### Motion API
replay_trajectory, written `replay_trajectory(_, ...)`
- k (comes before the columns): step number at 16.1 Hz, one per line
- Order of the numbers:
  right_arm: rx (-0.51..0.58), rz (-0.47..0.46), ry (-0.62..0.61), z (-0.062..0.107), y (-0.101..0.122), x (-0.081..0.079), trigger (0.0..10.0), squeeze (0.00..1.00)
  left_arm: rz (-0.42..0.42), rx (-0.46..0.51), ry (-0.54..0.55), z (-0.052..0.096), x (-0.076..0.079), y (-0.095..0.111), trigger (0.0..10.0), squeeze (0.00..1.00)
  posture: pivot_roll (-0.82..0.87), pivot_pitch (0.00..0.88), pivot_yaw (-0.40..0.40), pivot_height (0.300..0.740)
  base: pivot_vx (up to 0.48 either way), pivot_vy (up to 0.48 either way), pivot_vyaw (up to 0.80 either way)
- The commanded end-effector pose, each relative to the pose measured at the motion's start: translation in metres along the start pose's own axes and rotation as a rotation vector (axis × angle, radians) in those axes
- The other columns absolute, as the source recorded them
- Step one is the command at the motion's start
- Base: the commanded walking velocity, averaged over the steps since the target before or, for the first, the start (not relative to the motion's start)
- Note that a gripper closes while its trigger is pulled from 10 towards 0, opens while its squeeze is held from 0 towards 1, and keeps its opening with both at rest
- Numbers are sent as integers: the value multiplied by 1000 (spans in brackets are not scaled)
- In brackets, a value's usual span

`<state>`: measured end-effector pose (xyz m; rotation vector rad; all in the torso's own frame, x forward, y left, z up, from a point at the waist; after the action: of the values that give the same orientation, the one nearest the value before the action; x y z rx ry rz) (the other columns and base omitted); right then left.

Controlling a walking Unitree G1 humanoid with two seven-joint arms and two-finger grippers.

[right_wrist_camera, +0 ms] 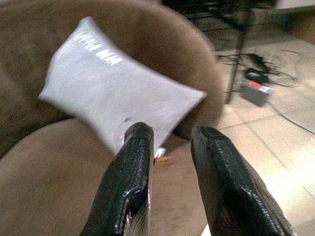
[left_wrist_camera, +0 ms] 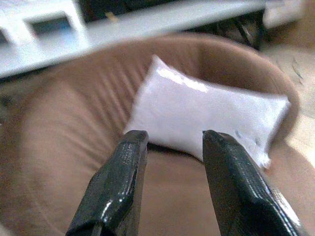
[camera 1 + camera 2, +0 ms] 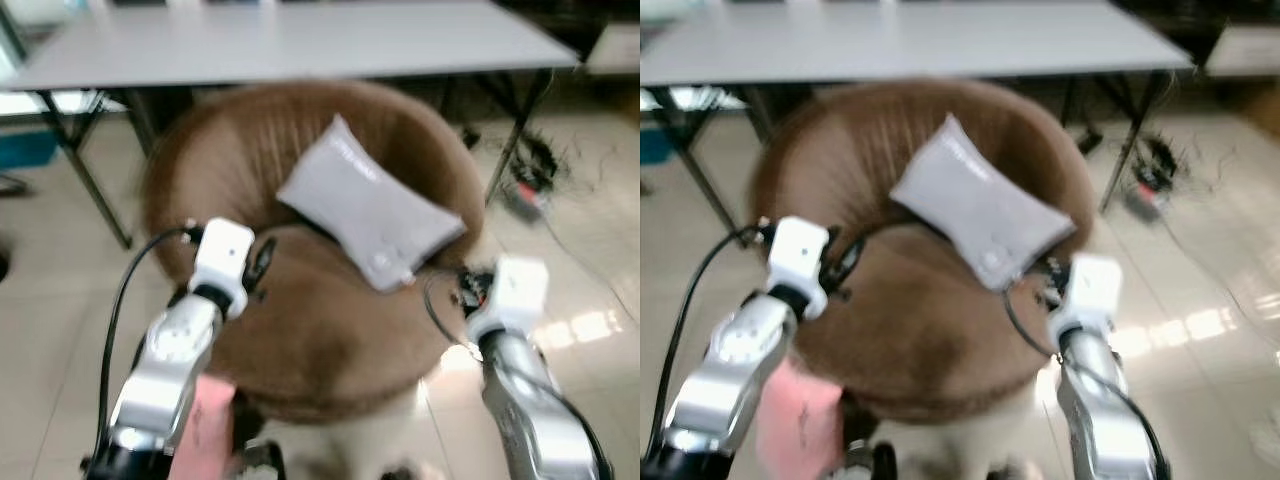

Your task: Move the pillow to the sofa from floor

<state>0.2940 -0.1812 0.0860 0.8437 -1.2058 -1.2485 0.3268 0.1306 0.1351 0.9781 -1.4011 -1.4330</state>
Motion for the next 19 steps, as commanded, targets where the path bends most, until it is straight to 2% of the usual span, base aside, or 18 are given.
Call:
replay_trajectory(1, 29, 2, 35, 0, 11, -8, 10000, 0, 3, -30, 31, 4, -7, -10, 10000, 0, -31, 33, 38, 740, 0, 0, 0)
replay_trajectory(3, 22, 4, 41, 1, 11, -8, 10000, 0, 22, -13, 21, 5, -4, -9, 10000, 0, -31, 40, 29, 740, 0, 0, 0)
replay_trajectory(10, -5, 7, 40, -2, 6, -4, 10000, 0, 16, -5, 41, 7, -8, -10, 10000, 0, -32, 46, 16, 740, 0, 392, 0)
replay_trajectory(19, -35, 6, 21, -3, 0, 1, 10000, 0, -6, -11, 23, 5, -6, -11, 10000, 0, -33, 45, 23, 740, 0, 433, -758)
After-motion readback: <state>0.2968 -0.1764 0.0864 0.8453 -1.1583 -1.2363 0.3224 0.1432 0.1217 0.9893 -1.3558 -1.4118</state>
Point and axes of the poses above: a point about 5 cm out from each wrist's last joint towards the gripper, its own z axis pointing back from the gripper into the wrist, its own y axis along the axis of the wrist's last joint, x = y × z, the point moved 5 cm from there along -z, pointing out of the wrist towards the gripper, and after that the axes turned 14 degrees about z, right-handed, at the moved point
